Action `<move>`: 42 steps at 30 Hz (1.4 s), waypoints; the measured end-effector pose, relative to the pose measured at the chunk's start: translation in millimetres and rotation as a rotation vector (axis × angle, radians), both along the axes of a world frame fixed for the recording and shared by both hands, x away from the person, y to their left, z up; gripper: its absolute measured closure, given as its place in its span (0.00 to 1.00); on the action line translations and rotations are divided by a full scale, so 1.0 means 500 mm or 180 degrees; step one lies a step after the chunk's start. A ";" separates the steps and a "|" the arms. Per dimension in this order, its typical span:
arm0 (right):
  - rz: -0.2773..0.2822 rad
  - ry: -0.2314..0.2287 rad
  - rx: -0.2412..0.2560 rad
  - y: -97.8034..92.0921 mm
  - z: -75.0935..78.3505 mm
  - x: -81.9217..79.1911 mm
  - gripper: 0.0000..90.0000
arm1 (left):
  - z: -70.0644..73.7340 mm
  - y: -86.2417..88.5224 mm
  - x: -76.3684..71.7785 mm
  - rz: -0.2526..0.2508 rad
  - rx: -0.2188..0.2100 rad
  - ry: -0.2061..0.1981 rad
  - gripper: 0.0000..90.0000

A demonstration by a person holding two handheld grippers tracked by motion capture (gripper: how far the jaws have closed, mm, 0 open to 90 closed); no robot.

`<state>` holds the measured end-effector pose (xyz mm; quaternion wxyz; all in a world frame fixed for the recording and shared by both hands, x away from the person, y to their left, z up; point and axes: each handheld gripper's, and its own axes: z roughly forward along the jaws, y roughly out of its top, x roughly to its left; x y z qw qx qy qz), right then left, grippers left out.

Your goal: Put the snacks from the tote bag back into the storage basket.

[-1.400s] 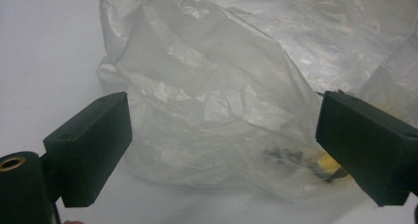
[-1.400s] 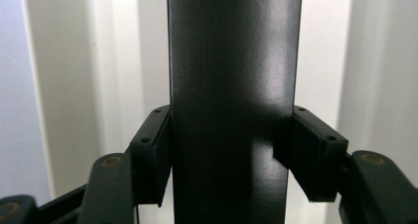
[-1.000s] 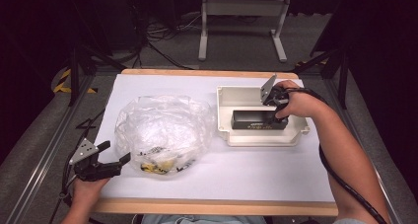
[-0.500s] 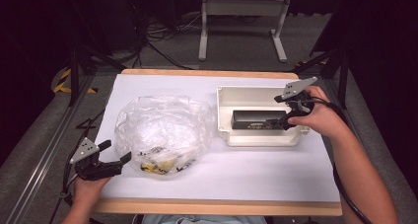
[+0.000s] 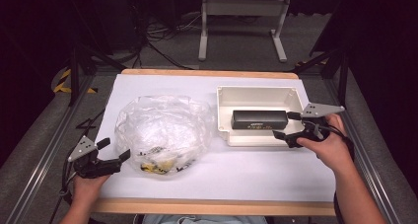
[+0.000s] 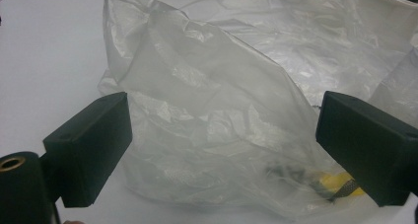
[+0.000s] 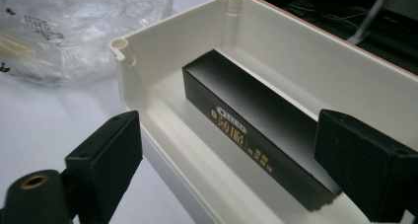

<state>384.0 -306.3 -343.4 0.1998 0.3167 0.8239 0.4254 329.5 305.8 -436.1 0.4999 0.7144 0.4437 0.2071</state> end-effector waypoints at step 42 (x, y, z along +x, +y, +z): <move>-0.0518 0.0079 0.0180 -0.014 -0.199 -0.058 0.04 | -0.011 -0.008 0.004 -0.0190 0.0086 0.0103 0.08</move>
